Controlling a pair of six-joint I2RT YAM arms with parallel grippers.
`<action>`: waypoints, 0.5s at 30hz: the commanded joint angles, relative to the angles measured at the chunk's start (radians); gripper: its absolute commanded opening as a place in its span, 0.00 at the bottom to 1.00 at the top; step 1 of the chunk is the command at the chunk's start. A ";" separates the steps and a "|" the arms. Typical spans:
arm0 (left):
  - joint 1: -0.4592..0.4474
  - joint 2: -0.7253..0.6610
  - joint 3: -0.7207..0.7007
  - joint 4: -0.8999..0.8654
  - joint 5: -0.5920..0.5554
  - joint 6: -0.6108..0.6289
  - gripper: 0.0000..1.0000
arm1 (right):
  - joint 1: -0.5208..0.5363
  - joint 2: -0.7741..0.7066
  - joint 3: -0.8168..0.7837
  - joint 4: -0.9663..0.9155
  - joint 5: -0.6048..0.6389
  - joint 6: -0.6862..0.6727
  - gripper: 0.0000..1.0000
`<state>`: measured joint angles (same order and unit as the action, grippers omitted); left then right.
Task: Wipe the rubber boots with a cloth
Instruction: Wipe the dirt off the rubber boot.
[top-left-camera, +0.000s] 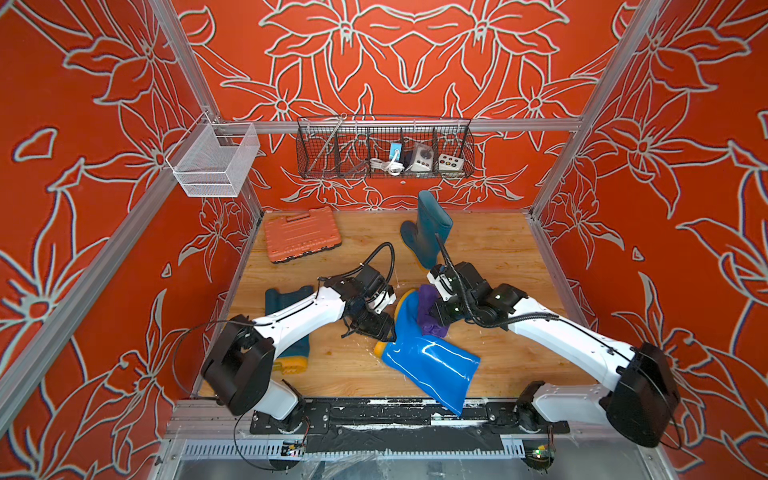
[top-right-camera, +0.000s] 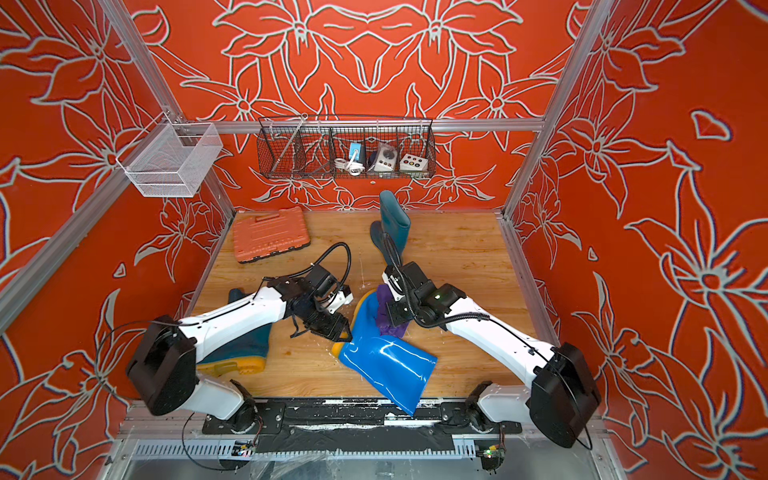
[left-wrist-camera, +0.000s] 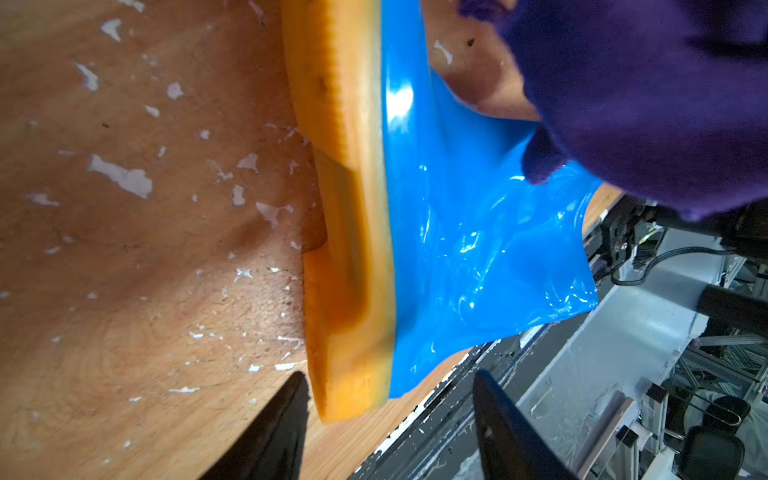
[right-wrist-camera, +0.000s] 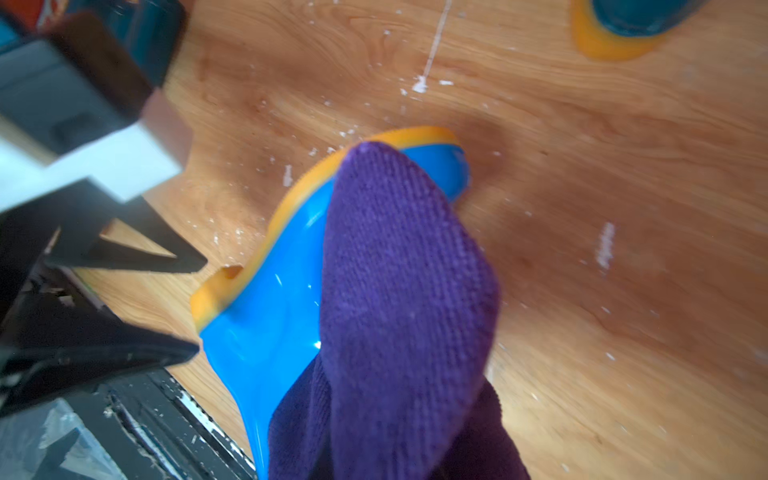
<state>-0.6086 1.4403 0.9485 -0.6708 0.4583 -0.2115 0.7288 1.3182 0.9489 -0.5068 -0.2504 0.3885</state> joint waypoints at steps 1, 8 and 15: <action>0.000 -0.057 -0.096 0.185 0.025 -0.101 0.62 | 0.016 0.089 0.071 0.116 -0.103 -0.017 0.00; 0.000 -0.053 -0.230 0.334 0.011 -0.209 0.57 | 0.116 0.346 0.228 0.145 -0.220 -0.071 0.00; -0.002 0.000 -0.232 0.334 0.016 -0.211 0.40 | -0.059 0.369 0.204 0.036 -0.078 -0.054 0.00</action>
<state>-0.6090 1.4158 0.7128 -0.3511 0.4679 -0.4088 0.7673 1.6859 1.1656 -0.3973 -0.4240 0.3389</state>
